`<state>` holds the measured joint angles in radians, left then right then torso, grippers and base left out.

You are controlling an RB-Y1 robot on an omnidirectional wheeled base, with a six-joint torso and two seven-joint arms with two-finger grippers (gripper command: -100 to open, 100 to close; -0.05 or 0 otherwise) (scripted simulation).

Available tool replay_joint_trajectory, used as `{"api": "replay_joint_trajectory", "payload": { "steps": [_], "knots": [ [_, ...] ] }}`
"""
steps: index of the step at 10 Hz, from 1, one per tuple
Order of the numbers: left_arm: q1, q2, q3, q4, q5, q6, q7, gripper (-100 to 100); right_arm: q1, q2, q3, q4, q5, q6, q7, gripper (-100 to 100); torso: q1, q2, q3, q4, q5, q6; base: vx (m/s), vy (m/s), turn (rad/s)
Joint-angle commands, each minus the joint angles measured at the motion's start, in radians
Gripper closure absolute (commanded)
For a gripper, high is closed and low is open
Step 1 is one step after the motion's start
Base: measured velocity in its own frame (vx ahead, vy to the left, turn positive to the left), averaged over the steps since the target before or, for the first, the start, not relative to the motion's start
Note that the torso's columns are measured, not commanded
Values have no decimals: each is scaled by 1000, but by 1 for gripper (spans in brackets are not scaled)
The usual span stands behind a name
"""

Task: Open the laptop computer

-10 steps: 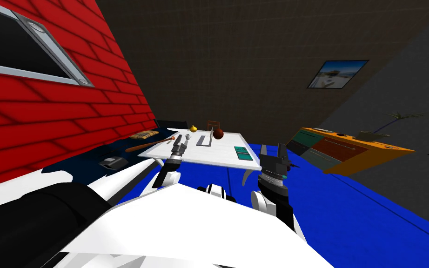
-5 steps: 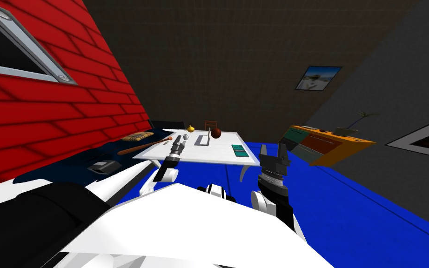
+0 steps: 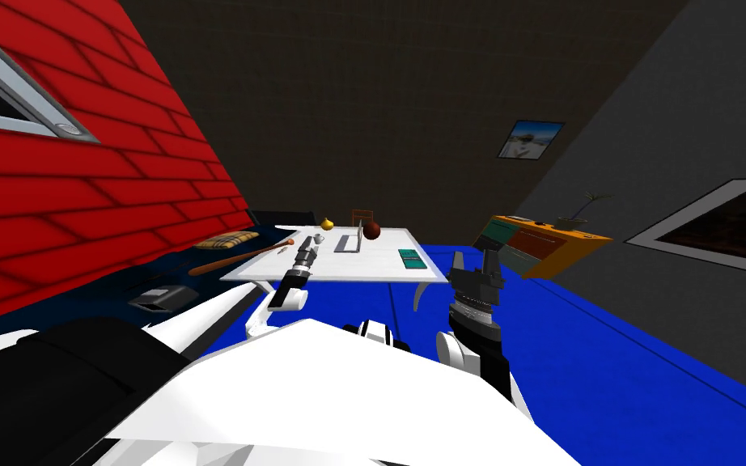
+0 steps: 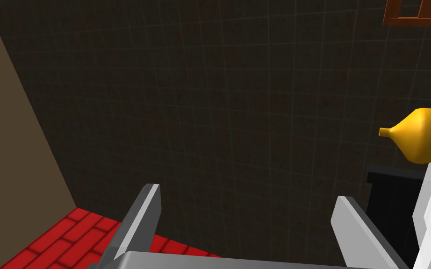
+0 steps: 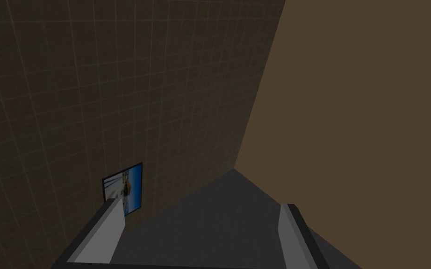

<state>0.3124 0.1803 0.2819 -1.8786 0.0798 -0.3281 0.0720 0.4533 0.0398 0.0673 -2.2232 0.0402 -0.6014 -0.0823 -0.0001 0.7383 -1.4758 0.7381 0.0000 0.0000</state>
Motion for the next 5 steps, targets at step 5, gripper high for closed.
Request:
{"api": "replay_joint_trajectory", "payload": {
  "steps": [5],
  "knots": [
    [-161, 1, 113, 182, 8, 73, 0, -100, 0, 0, 0, 0, 0, 0, 0, 0, 0, -1, 0, 0, 0, 0, -15, -8, -106]
  ]
}}
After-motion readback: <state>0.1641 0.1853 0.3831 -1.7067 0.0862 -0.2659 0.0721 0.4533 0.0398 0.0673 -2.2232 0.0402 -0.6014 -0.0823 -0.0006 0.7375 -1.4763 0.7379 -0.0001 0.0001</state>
